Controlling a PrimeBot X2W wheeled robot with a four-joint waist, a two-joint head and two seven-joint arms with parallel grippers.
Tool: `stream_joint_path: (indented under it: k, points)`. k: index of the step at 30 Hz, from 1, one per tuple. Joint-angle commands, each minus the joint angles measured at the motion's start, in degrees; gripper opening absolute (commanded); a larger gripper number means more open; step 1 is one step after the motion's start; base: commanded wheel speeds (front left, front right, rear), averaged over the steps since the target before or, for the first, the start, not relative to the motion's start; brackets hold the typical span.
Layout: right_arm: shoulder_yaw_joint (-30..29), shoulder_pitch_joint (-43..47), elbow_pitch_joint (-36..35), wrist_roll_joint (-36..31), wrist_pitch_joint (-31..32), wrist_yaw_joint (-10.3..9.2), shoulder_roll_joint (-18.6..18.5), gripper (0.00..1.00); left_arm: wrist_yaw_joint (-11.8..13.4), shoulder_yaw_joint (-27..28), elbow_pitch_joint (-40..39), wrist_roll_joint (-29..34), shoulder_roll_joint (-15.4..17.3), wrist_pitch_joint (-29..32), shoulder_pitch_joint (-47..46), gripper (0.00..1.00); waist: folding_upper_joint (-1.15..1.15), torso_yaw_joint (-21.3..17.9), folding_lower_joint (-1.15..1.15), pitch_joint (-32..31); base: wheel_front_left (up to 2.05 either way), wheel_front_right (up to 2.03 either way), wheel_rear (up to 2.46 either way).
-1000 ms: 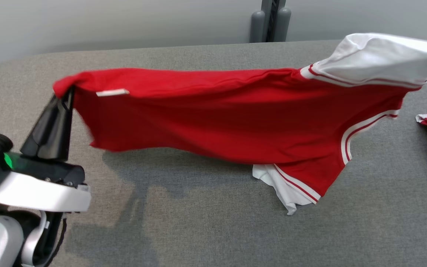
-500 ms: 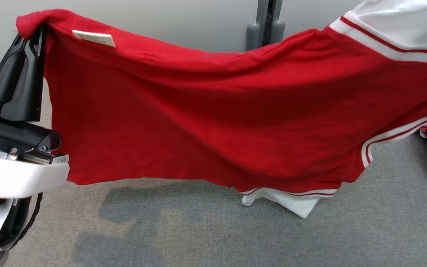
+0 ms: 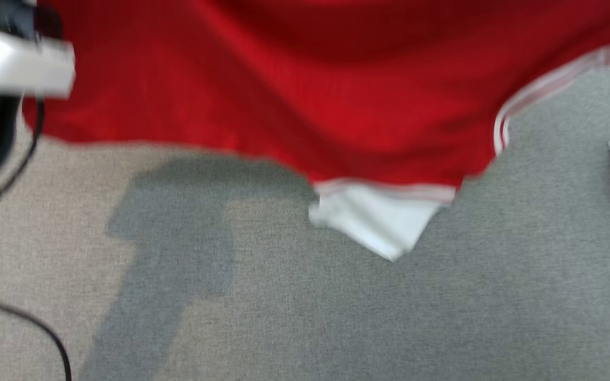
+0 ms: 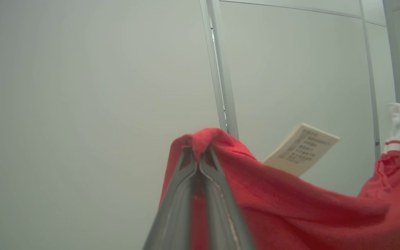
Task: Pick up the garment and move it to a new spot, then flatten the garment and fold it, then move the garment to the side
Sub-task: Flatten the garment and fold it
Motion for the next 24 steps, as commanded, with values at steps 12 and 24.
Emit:
stream_joint_path:
  k: [12,24]
  points:
    - [6.49,-32.94,31.84,-1.07,-11.35,-0.03,9.26,0.0,-7.39,-0.77,35.61,0.09,-8.23,-9.45,-26.16,0.0,0.0,0.44,0.0,5.69,0.0,0.0,0.0]
    - [18.85,-29.74,48.7,6.04,-14.45,-0.03,14.62,0.0,-11.7,-3.46,59.49,-6.75,-14.67,-13.55,-22.48,0.0,0.0,0.21,0.0,9.2,0.0,0.0,0.0]
